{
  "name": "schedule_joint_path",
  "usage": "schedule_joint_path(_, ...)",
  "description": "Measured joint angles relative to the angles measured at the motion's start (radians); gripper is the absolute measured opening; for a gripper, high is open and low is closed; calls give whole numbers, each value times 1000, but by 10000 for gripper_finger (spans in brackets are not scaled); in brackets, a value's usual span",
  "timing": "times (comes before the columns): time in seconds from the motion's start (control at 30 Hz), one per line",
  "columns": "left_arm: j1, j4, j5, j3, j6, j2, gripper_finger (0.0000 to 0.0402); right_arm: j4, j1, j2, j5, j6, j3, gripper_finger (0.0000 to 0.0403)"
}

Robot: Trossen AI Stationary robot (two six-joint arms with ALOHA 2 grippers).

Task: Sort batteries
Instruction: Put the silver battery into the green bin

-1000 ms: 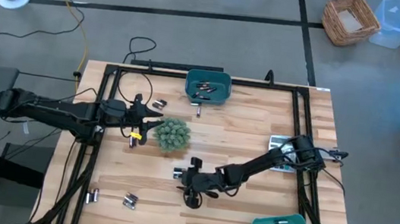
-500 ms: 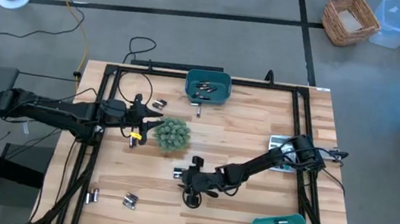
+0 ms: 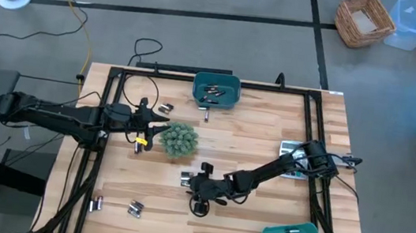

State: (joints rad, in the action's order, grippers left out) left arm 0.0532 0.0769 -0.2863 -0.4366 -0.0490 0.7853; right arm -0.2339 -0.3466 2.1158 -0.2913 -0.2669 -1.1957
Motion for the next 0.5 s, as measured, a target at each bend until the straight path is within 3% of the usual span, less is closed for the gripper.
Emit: schedule_joint_path(0.5,0,-1,0,-1,0,0,118,73,1,-1,0,-33,0,143)
